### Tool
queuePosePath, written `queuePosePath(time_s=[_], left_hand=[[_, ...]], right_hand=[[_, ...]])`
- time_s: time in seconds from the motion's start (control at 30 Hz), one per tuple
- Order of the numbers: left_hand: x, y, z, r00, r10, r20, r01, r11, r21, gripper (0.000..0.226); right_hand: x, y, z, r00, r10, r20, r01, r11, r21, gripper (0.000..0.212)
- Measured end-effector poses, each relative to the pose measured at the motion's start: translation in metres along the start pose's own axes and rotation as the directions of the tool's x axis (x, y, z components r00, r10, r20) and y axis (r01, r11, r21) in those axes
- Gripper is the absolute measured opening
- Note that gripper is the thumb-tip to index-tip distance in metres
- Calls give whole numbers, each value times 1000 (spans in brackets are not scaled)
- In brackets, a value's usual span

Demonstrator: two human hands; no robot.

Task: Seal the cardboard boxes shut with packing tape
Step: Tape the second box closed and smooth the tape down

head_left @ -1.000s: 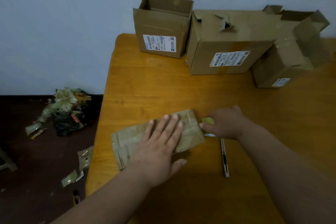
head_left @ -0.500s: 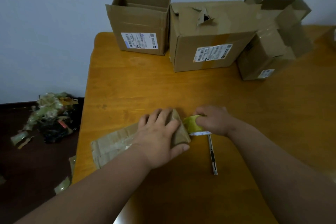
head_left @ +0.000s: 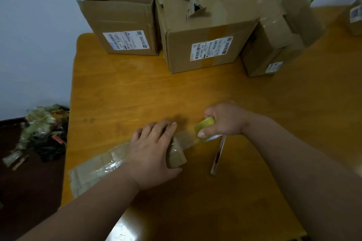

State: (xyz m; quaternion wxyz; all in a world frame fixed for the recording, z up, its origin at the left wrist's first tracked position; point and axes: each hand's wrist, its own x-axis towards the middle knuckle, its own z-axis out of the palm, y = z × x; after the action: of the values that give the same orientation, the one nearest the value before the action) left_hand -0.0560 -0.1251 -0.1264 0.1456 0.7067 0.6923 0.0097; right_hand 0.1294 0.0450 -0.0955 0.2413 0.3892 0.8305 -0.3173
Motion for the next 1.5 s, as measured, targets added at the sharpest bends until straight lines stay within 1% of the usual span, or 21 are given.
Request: queuePosePath(time_s=[0.07, 0.1, 0.2, 0.27, 0.33, 0.4, 0.47, 0.53, 0.6, 0.63, 0.7, 0.73, 0.77, 0.8, 0.87, 0.93, 1.03, 1.1, 1.27, 1.37, 1.5], left_hand=[[1, 2, -3, 999, -34, 22, 34, 999, -9, 112], [2, 3, -6, 997, -52, 60, 52, 999, -1, 114], [13, 8, -25, 948, -97, 304, 89, 995, 39, 124], [30, 15, -42, 910, -92, 405, 116, 993, -36, 122], [52, 26, -51, 909, -56, 414, 206, 923, -327, 96], [76, 36, -51, 914, -22, 405, 270, 777, -569, 60], [96, 41, -49, 903, -20, 430, 323, 691, -647, 35], [108, 41, -45, 876, -19, 481, 364, 679, -637, 28], [114, 41, -39, 846, -15, 533, 378, 723, -578, 31], [115, 40, -38, 838, -23, 546, 392, 722, -570, 30], [115, 40, -36, 839, -30, 544, 416, 679, -605, 23], [115, 39, -34, 846, -28, 533, 418, 655, -629, 17], [115, 39, -32, 852, -23, 523, 418, 633, -652, 12], [115, 39, -31, 859, -19, 512, 417, 607, -677, 10], [115, 40, -30, 868, -8, 496, 414, 563, -715, 15], [114, 40, -30, 869, 0, 494, 417, 536, -734, 17], [114, 37, -30, 871, -5, 491, 433, 478, -764, 17], [115, 34, -29, 876, -8, 483, 432, 460, -776, 18], [116, 36, -28, 862, 13, 507, 440, 475, -762, 16], [117, 35, -28, 858, 17, 513, 444, 476, -759, 15], [118, 33, -26, 857, 18, 515, 450, 462, -764, 14]], right_hand=[[0, -4, -4, 999, 14, -37, -17, 996, -84, 72], [2, -5, -3, 999, 8, -52, -13, 995, -96, 72], [4, -3, -1, 995, -57, -83, 41, 982, -183, 37], [2, -4, 0, 997, -47, -68, 34, 981, -189, 27], [3, -4, 3, 996, -51, -77, 37, 982, -183, 27], [4, -5, 4, 990, -71, -121, 52, 986, -157, 35], [0, -4, 5, 980, -81, -184, 65, 994, -88, 51], [-6, 4, 7, 957, -96, -272, 100, 995, 0, 55], [-12, 19, 17, 893, -87, -442, 154, 981, 118, 55], [-15, 27, 25, 827, -35, -562, 185, 959, 214, 53], [-24, 42, 47, 635, 238, -735, 223, 855, 469, 38], [-27, 48, 59, 565, 410, -716, 184, 783, 594, 28], [-29, 52, 70, 548, 537, -642, 102, 718, 688, 21], [-31, 53, 83, 584, 584, -564, -12, 700, 714, 17], [-31, 46, 107, 722, 516, -460, -186, 786, 590, 22], [-30, 31, 119, 793, 446, -416, -237, 854, 463, 33], [-22, 20, 127, 799, 351, -488, -206, 923, 326, 41], [-17, 17, 126, 780, 325, -535, -191, 937, 292, 30], [-20, 19, 122, 786, 402, -470, -302, 913, 275, 25], [-28, 22, 122, 766, 444, -465, -213, 857, 469, 20], [-56, 12, 104, 759, 516, -396, 0, 609, 793, 25]])
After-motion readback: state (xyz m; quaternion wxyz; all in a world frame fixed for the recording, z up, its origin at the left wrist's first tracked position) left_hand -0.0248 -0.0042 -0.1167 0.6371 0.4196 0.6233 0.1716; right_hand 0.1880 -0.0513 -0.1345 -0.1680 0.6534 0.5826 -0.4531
